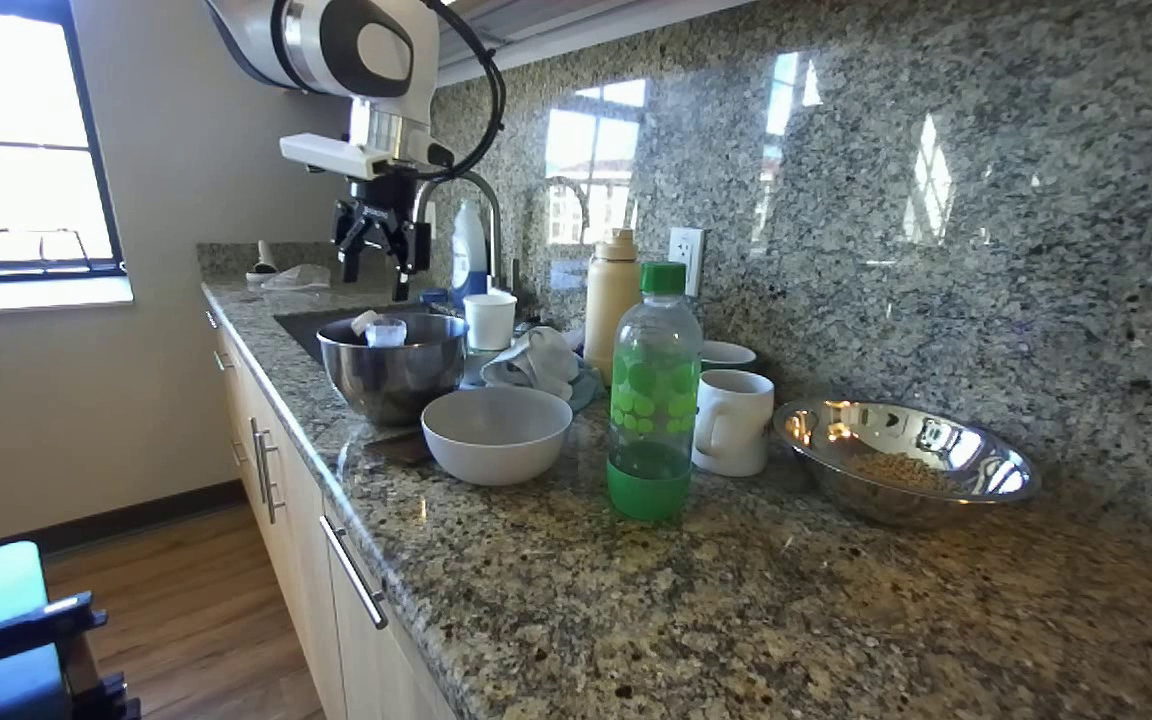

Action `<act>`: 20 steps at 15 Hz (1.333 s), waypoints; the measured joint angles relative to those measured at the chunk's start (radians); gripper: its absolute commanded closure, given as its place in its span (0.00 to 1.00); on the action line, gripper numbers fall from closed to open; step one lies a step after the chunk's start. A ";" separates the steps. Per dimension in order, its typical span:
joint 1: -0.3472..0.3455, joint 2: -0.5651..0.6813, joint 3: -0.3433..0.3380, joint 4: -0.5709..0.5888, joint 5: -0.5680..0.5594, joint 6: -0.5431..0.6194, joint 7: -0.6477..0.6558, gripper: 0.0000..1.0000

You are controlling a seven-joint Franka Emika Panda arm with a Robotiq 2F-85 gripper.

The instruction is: Pick the bottle from the bowl and put it on the counter

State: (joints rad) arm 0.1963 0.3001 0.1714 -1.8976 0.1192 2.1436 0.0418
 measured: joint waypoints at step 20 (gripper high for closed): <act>0.009 -0.002 -0.008 -0.087 0.006 0.082 0.125 0.00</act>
State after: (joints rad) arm 0.2058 0.2980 0.1633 -1.9849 0.1250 2.2254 0.1670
